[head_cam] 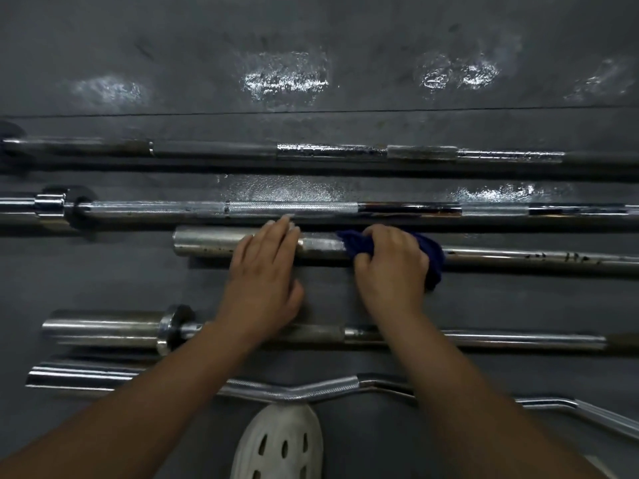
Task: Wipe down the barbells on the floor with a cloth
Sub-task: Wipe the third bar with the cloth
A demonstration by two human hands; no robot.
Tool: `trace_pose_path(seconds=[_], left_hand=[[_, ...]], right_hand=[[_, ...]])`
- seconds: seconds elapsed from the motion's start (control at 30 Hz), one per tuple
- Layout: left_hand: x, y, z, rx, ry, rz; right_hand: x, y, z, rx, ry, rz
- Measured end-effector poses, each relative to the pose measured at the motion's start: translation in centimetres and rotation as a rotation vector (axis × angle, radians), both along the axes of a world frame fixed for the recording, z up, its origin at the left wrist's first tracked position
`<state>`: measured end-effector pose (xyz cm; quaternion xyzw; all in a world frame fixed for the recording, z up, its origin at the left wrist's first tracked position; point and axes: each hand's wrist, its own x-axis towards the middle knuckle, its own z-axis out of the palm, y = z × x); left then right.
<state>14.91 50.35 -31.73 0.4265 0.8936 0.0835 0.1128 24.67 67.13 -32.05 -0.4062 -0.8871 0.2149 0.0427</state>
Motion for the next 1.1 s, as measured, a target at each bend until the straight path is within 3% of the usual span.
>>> trace_pose_path(seconds=[0.13, 0.2, 0.3, 0.43, 0.5, 0.53, 0.6, 0.67, 0.77, 0.87, 1.1], left_hand=[[0.6, -0.5, 0.0, -0.015, -0.021, -0.024], [1.0, -1.1, -0.3, -0.018, -0.028, -0.042], [1.7, -1.6, -0.6, -0.023, -0.034, -0.048], [2.5, -1.2, -0.5, -0.005, -0.082, -0.035], [2.6, -1.1, -0.4, 0.008, -0.064, -0.034], [2.6, -1.0, -0.3, 0.011, -0.055, -0.039], [2.9, -0.6, -0.1, 0.011, -0.057, -0.044], [3.4, -0.1, -0.2, 0.012, -0.051, -0.046], [4.1, 0.5, -0.1, -0.008, -0.054, -0.073], [4.1, 0.1, 0.0, -0.063, -0.039, -0.094], [4.4, -1.1, 1.2, -0.118, -0.004, -0.103]], right_hand=[[4.4, 2.3, 0.2, 0.047, -0.035, 0.261], [6.3, 3.5, -0.4, 0.138, -0.091, 0.133], [4.7, -0.2, -1.2, 0.126, 0.012, -0.105], [0.4, -6.6, 0.1, -0.149, 0.070, 0.367], [1.4, -3.8, 0.0, -0.116, 0.029, 0.509], [2.9, -1.8, -0.4, -0.055, -0.013, 0.481], [6.5, 2.1, -0.6, 0.029, -0.104, 0.182], [7.6, 2.4, -0.3, -0.020, -0.105, -0.025], [4.7, -2.1, 0.1, -0.143, -0.018, 0.185], [4.4, -2.2, 0.4, -0.094, -0.013, 0.465], [9.0, 3.3, 2.2, -0.038, -0.161, 0.276]])
